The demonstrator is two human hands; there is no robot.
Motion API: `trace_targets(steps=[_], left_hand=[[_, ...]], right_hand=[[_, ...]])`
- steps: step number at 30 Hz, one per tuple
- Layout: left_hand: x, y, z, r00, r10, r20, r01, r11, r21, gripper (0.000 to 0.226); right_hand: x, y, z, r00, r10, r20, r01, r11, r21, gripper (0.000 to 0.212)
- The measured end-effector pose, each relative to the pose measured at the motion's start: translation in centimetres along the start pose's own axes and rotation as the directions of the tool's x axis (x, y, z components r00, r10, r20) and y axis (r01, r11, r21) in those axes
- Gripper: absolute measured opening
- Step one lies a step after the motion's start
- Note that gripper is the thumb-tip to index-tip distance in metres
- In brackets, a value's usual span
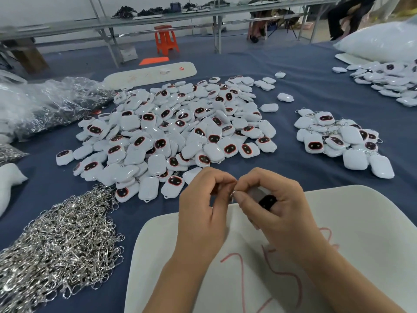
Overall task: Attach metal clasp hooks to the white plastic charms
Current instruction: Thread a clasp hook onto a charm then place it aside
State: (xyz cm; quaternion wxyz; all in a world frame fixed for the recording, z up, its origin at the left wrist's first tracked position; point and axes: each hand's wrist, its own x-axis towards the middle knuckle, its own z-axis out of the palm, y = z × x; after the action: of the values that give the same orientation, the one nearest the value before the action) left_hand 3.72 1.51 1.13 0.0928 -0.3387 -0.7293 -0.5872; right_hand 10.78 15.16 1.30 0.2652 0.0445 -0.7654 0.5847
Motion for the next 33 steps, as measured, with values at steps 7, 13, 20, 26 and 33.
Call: trace_targets(steps=[7,13,20,26,33], left_hand=[[0.3,-0.5,-1.3,0.989,-0.138,0.045,0.145,0.961,-0.235,0.01],[0.3,-0.9,-1.3,0.969,-0.153,0.195,0.191,0.962,-0.196,0.011],[0.3,-0.7,-1.2,0.975,-0.148,0.167,0.173,0.974,-0.148,0.009],[0.2,-0.6,-1.2,0.961,-0.171,0.216,0.218,0.952,-0.214,0.011],[0.1,-0.5,-1.0,0.953,-0.182,0.241,0.229,0.955,-0.186,0.013]], right_hand=[[0.5,0.5,-0.7,0.991,0.13,-0.03,-0.127,0.988,0.089,0.011],[0.7,1.0,-1.4,0.975,0.222,0.029,-0.224,0.962,0.154,0.009],[0.7,1.1,-1.5,0.973,0.222,0.063,-0.228,0.967,0.116,0.009],[0.7,1.2,-1.4,0.972,0.225,0.064,-0.231,0.967,0.108,0.009],[0.6,1.2,-1.5,0.974,0.217,0.057,-0.222,0.972,0.078,0.015]])
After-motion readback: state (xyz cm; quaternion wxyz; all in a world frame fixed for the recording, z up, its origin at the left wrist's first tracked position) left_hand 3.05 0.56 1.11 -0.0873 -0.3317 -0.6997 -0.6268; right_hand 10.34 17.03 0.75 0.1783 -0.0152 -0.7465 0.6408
